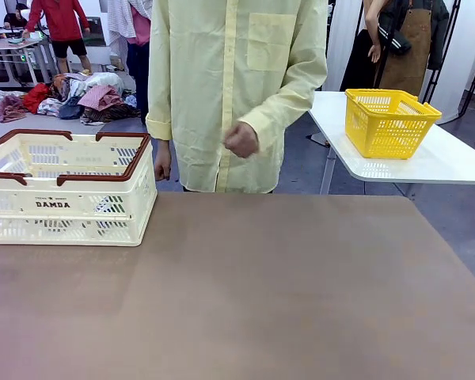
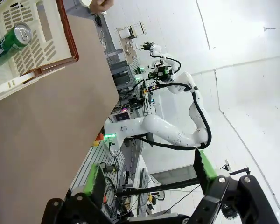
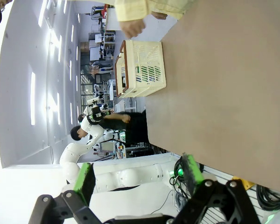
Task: Place the drinks into the Shopping basket.
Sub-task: Pick up one drink and place it into the Shopping basket.
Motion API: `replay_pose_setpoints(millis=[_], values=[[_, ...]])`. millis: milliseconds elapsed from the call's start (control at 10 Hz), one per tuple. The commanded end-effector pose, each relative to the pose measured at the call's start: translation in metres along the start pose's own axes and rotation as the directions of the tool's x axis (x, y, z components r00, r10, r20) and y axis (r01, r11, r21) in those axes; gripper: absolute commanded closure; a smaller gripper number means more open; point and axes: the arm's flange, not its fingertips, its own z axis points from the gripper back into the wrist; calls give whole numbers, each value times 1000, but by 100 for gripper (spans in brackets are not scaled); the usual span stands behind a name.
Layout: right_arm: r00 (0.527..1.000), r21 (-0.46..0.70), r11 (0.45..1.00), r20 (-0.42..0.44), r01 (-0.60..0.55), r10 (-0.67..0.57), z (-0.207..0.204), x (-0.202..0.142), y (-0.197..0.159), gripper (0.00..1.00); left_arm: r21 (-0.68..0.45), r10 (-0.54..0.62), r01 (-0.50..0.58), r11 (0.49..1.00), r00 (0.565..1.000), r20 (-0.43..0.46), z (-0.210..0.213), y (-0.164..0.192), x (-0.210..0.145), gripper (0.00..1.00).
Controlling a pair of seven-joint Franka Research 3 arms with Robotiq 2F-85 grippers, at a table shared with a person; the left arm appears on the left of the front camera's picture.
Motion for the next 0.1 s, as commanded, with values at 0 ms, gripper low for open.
replay_pose_setpoints(millis=[0], values=[[1000,18,1000,7,9,-9,-1,1,5,0,0,14,-14,1000,1000,1,1,-5,-1,0]])
